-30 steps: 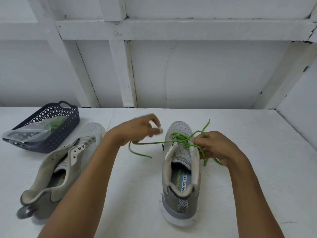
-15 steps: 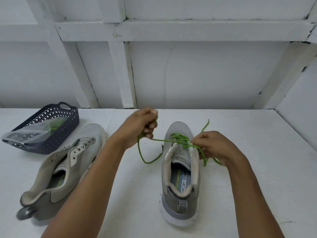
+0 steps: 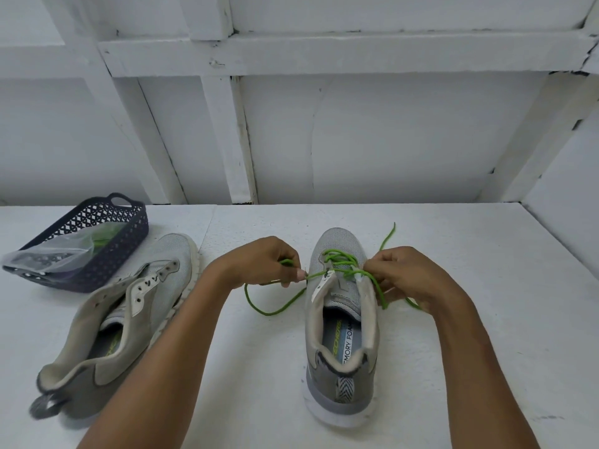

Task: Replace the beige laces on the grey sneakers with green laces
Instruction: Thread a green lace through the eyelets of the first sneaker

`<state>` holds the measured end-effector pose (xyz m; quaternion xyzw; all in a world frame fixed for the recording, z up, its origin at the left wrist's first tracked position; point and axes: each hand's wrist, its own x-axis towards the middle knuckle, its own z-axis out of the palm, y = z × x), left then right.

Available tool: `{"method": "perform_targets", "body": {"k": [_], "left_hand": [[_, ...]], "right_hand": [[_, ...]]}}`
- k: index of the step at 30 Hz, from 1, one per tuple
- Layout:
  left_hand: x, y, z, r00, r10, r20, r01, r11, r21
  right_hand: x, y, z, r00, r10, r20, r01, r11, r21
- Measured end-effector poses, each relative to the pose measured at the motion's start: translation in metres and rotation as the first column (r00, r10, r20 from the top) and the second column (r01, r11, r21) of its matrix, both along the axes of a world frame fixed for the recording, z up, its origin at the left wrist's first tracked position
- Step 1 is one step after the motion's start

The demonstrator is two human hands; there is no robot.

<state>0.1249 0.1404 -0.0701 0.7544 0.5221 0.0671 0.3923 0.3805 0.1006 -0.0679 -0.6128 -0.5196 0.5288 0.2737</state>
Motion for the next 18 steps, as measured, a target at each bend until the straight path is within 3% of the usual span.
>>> {"method": "perform_targets", "body": {"k": [5,9,12,15,18], "left_hand": [[-0.01,-0.004,0.003,0.996,-0.081,-0.032,0.078,0.994,-0.081],[-0.005,-0.005,0.006,0.992,-0.123,-0.012,0.121,0.988,-0.095],[0.004,-0.004,0.005,0.999,-0.046,0.004,0.046,0.999,0.015],[0.016,-0.005,0.01,0.989,0.091,0.117,-0.116,0.964,0.239],[0.03,-0.011,0.021,0.93,0.062,0.362,-0.127,0.979,0.159]], "right_hand": [[0.007,-0.012,0.016,0.96,0.255,0.116,-0.251,0.967,-0.055],[0.015,-0.012,0.022,0.95,0.307,0.057,-0.312,0.945,0.096],[0.011,-0.007,0.023,0.97,0.214,-0.119,-0.186,0.96,0.207],[-0.001,-0.001,0.029,0.979,0.12,-0.167,-0.072,0.96,0.27],[-0.01,0.005,0.037,0.974,0.102,-0.204,-0.036,0.952,0.304]]}}
